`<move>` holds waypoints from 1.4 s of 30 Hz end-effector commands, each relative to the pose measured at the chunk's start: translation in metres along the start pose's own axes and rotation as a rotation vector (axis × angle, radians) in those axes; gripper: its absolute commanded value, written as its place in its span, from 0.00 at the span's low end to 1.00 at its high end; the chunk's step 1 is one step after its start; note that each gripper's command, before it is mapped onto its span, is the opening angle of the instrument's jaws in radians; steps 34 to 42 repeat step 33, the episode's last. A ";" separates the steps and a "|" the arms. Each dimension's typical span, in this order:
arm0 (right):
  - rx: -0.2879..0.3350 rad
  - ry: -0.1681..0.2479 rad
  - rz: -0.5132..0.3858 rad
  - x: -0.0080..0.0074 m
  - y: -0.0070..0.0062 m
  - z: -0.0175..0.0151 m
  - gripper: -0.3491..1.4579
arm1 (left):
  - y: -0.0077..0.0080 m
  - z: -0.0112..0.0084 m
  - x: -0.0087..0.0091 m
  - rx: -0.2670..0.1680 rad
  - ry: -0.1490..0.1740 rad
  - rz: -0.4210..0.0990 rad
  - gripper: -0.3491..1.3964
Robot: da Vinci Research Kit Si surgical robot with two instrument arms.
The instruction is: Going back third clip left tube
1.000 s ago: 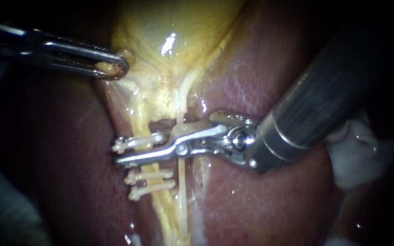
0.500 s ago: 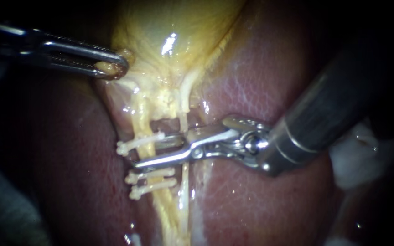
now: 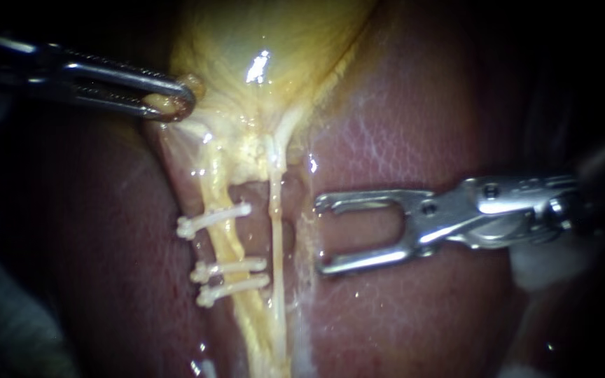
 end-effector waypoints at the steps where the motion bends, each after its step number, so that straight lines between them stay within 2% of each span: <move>1: 0.001 -0.007 -0.010 0.0001 0.0001 -0.0004 0.47 | -0.0001 0.0001 -0.0001 0.000 0.000 -0.001 0.00; 6: -0.001 -0.044 -0.052 0.0001 0.0002 -0.0015 0.47 | -0.0003 0.0003 0.0000 0.001 0.000 0.000 0.00; 9: 0.004 -0.061 -0.066 0.0001 0.0001 -0.0017 0.47 | -0.0005 0.0011 -0.0002 0.005 0.002 0.001 0.00; 21: 0.006 -0.062 -0.078 0.0001 0.0000 -0.0018 0.47 | -0.0027 0.0070 -0.0016 -0.003 -0.013 0.014 0.00; 42: 0.020 -0.059 -0.078 0.0001 -0.0001 -0.0017 0.47 | -0.0028 0.0067 -0.0015 -0.005 -0.017 0.015 0.00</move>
